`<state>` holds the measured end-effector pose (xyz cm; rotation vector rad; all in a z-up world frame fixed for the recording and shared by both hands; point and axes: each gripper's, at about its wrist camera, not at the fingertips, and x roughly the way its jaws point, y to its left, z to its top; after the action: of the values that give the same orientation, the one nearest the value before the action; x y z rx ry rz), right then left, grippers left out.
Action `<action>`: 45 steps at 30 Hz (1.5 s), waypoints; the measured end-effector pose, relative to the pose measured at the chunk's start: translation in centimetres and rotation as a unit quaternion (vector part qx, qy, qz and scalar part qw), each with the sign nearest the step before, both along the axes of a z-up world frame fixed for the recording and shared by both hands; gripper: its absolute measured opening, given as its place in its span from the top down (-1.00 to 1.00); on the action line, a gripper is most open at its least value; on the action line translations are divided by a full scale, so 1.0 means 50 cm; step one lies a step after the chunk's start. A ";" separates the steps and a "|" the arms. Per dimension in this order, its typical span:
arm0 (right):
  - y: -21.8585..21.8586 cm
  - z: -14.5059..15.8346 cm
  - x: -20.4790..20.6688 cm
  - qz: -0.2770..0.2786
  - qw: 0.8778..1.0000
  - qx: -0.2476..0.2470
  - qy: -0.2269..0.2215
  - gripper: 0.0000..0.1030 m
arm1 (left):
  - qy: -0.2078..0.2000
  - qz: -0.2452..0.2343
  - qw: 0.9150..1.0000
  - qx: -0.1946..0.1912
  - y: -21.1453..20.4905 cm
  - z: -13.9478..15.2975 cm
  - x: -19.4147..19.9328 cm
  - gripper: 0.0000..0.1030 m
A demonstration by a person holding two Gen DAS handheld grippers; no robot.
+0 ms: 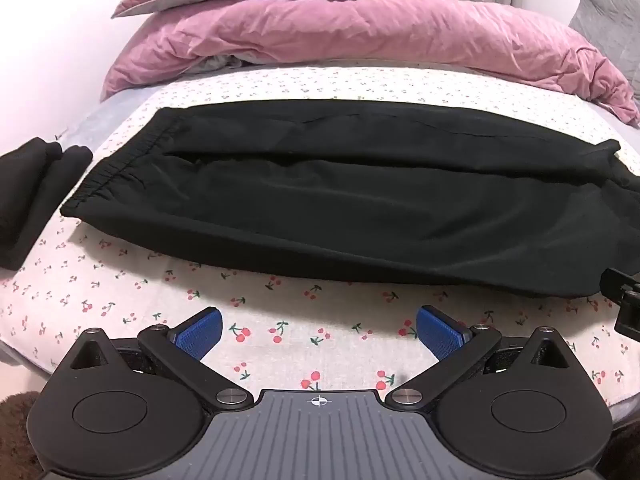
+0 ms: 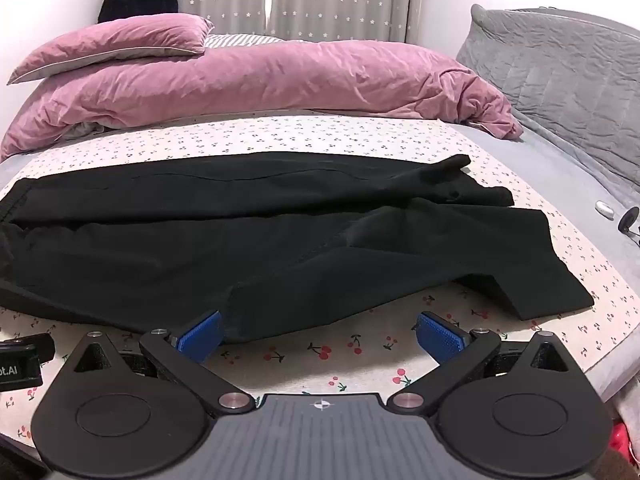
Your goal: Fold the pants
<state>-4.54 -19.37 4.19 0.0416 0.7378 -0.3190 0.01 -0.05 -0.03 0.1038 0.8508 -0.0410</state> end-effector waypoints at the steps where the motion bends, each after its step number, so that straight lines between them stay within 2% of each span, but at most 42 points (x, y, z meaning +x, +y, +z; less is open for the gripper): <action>1: -0.004 -0.001 0.001 0.002 1.000 0.014 0.002 -0.99 | 0.000 -0.001 1.000 -0.002 0.000 0.000 0.000 -1.00; 11: -0.029 -0.011 -0.005 0.003 1.000 0.008 0.005 -0.99 | -0.002 -0.009 1.000 -0.001 -0.013 0.006 -0.009 -1.00; 45: 0.002 0.002 0.002 0.008 1.000 0.002 0.012 -1.00 | -0.005 -0.022 1.000 -0.001 -0.015 0.011 -0.014 -1.00</action>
<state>-4.45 -19.28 4.29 0.0357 0.7625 -0.3035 -0.67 -0.81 0.55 0.1203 0.8383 -0.0828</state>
